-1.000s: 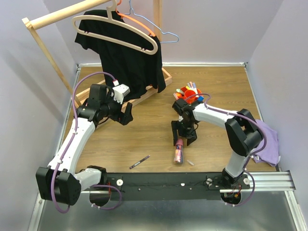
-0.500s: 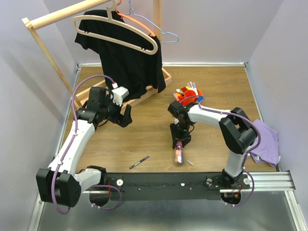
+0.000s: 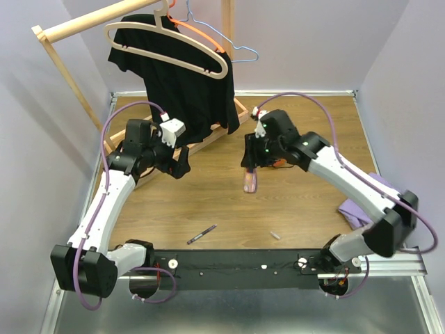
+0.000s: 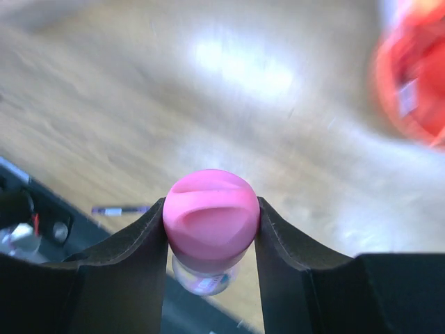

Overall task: Sort the stationery into containers
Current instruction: Pick up the storage box at the center of the board, then place the storage box in the storage box.

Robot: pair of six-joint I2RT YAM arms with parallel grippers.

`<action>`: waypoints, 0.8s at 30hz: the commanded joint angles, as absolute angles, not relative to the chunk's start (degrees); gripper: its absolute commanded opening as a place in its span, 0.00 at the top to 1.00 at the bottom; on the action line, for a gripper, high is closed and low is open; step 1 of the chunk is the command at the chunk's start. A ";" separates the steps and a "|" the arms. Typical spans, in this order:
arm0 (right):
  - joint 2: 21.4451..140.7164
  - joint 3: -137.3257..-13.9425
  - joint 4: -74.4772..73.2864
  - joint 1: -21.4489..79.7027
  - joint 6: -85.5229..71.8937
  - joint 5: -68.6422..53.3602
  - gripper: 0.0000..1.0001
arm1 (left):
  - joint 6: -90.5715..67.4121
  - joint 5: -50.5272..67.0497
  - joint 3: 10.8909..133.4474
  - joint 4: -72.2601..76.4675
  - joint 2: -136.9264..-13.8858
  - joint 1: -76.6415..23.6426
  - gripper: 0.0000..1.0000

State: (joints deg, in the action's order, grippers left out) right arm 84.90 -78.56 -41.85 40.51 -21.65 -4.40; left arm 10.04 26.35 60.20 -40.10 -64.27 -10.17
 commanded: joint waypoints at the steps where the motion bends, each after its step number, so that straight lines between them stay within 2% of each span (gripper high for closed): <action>1: 79.73 -75.68 -32.11 40.78 -10.58 7.70 0.99 | 11.51 28.39 64.59 -40.96 -67.06 -10.19 0.01; 6: 74.45 -69.36 -15.86 40.69 1.56 20.46 0.99 | 10.81 28.56 67.41 -39.73 -70.05 -11.07 0.01; 11: 70.05 -55.13 12.45 40.43 11.86 24.78 0.99 | 10.55 28.74 69.87 -40.34 -71.89 -11.78 0.01; 20: 74.09 -55.28 19.42 37.53 10.81 26.19 0.99 | 10.99 27.95 69.87 -41.05 -71.90 -12.13 0.01; 24: 77.16 -56.95 20.22 32.63 9.68 24.96 0.99 | 11.16 27.77 69.34 -40.96 -71.89 -12.13 0.01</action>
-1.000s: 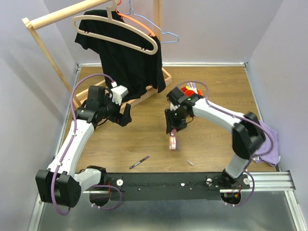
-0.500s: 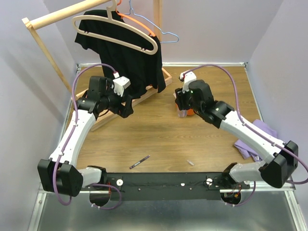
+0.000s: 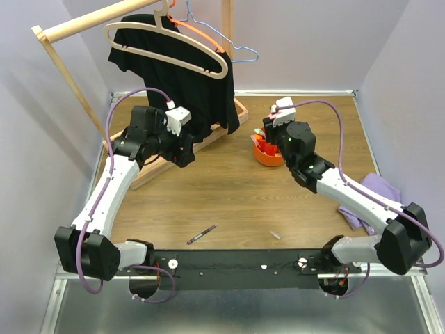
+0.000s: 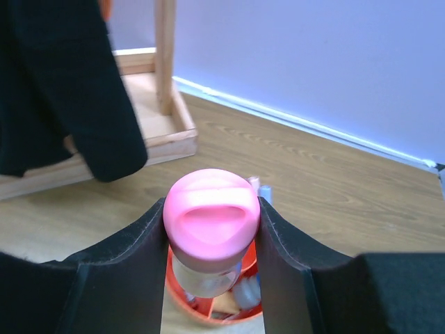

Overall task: Sort the stationery into containers
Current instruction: Place the storage box in the storage box.

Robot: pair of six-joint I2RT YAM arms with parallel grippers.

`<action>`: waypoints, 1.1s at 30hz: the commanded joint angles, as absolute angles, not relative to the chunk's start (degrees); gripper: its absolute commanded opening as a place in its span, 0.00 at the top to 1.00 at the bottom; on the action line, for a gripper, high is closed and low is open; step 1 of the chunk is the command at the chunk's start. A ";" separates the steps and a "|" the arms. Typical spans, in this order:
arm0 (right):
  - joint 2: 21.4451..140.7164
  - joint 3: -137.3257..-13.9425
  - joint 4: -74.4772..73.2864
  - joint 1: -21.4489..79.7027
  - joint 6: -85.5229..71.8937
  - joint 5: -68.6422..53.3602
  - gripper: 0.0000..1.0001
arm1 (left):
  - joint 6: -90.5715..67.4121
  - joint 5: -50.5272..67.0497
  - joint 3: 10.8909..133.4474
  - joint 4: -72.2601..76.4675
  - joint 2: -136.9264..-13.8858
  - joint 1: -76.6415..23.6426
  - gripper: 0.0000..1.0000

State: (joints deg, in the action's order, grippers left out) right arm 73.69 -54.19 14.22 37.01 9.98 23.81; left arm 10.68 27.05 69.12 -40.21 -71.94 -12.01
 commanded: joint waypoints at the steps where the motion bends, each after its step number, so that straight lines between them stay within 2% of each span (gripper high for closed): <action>1: 78.13 -58.17 19.43 31.74 8.54 24.53 0.99 | 11.08 27.69 69.43 -41.04 -71.98 -12.13 0.01; 8: 83.67 -60.99 20.66 28.04 5.19 22.41 0.99 | 11.78 27.42 71.01 -42.10 -73.30 -12.22 0.01; 18: 87.10 -62.58 17.58 27.86 1.85 19.95 0.99 | 11.95 27.07 70.84 -42.01 -73.92 -12.22 0.01; 33: 88.68 -57.75 17.14 27.25 -3.07 22.32 0.99 | 11.69 27.33 70.40 -42.36 -73.74 -12.22 0.01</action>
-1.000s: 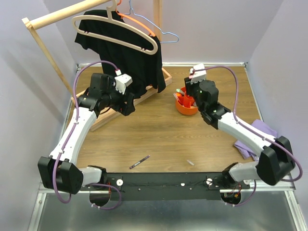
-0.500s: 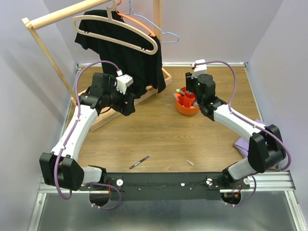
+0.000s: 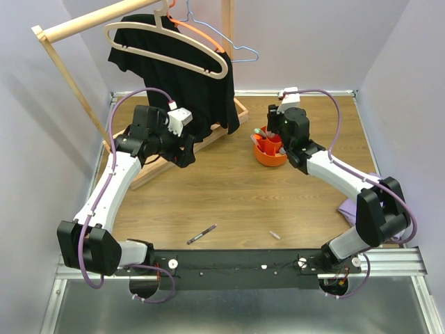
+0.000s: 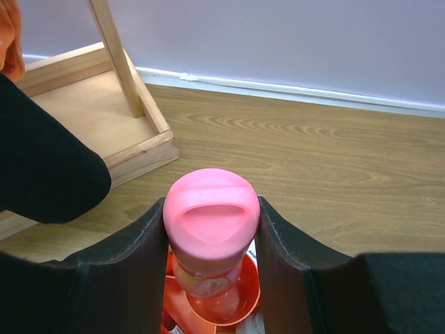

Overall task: Sort the stationery into containers
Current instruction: Place the storage box in the storage box.

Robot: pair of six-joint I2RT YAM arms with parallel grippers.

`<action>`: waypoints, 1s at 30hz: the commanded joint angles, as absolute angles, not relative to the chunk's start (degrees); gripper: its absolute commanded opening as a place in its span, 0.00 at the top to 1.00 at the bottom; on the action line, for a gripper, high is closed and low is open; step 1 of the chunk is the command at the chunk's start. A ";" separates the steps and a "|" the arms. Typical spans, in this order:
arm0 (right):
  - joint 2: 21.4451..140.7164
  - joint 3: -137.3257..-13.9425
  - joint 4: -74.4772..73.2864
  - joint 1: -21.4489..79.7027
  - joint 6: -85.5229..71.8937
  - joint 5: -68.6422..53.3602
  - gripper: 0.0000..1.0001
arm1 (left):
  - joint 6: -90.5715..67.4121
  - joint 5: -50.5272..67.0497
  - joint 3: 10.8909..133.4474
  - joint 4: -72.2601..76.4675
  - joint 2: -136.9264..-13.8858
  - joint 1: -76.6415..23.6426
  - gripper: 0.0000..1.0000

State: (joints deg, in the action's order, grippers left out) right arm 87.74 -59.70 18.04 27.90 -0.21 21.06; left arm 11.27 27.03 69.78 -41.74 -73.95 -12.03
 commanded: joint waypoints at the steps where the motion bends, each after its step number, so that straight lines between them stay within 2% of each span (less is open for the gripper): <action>1: 88.51 -57.66 16.36 26.99 -3.69 22.59 0.99 | 11.69 27.25 70.05 -42.45 -73.57 -12.22 0.01; 20: 84.91 -52.83 14.94 25.93 -1.58 22.50 0.99 | 12.56 26.46 68.21 -44.11 -72.51 -13.52 0.01; 21: 84.73 -52.04 14.94 25.93 -1.50 22.33 0.94 | 14.13 25.67 67.94 -45.08 -72.25 -14.23 0.01; 22: 84.03 -51.86 14.16 25.84 -1.58 21.89 0.77 | 15.63 25.14 66.98 -46.04 -71.99 -15.02 0.01; 25: 82.53 -51.59 11.70 25.84 -1.84 19.34 0.53 | 20.82 23.65 64.70 -49.04 -70.93 -18.10 0.01; 30: 78.67 -52.73 7.65 25.93 -3.34 15.47 0.36 | 26.96 23.64 61.35 -51.67 -69.61 -22.57 0.01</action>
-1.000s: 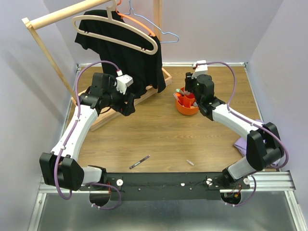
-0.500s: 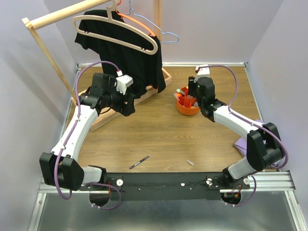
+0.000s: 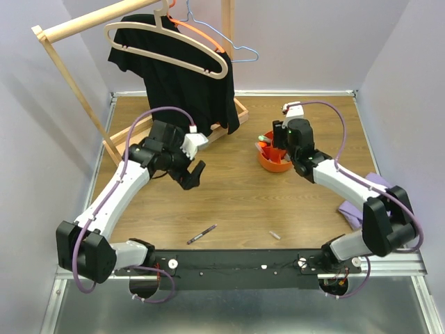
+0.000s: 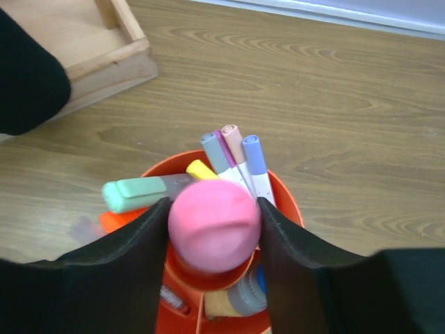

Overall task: Sort the stationery into containers
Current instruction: Place the storage box in the storage box, then pick up the pen from the center of the board.

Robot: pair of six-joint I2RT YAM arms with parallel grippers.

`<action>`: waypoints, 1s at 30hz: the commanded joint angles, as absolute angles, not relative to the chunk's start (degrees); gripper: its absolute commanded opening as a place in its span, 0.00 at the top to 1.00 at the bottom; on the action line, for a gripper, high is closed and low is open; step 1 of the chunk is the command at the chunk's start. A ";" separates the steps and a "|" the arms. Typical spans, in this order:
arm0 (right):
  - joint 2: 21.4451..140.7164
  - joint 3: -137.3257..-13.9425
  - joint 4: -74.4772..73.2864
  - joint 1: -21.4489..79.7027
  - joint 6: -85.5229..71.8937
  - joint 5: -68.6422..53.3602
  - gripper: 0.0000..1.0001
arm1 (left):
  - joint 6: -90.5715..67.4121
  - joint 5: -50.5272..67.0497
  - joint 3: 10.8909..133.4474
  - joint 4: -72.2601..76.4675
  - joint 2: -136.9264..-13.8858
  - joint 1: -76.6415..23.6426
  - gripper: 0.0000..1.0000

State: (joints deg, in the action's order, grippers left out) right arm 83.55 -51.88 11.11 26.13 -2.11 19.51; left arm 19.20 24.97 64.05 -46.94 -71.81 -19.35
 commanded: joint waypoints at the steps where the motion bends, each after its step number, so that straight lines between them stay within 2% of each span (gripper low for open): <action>1: 78.14 -53.17 6.43 25.93 -3.60 15.12 0.34 | 28.11 23.73 60.48 -52.29 -69.61 -23.20 0.01; 6: 74.63 -55.54 2.38 25.84 -5.45 13.01 0.22 | 35.59 23.64 58.72 -57.48 -69.35 -27.50 0.01; 13: 68.49 -55.38 -5.35 25.93 -3.17 8.79 0.19 | 37.62 21.98 53.27 -56.08 -68.20 -32.95 0.04; 16: 65.22 -53.01 -7.55 25.84 -1.67 9.66 0.19 | 37.35 19.69 50.54 -54.41 -67.76 -35.76 0.10; 17: 63.47 -52.74 -8.34 25.93 -1.50 10.54 0.19 | 36.48 18.64 49.23 -52.40 -67.68 -36.38 0.14; 23: 59.51 -51.24 -13.18 25.84 -2.98 13.27 0.20 | 24.70 17.05 45.98 -45.10 -67.32 -39.46 0.28; 27: 58.54 -50.80 -13.71 25.93 -3.60 15.03 0.21 | 23.29 14.24 45.70 -44.12 -68.20 -41.22 0.34; 30: 58.10 -50.71 -13.71 25.93 -2.73 15.73 0.21 | 23.64 13.10 44.65 -43.95 -68.73 -44.20 0.35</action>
State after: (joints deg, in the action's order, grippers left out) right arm 59.31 -51.72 -11.00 26.13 -2.98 12.86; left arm 25.74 16.32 45.87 -46.72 -68.58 -40.99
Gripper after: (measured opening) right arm 0.796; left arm 0.660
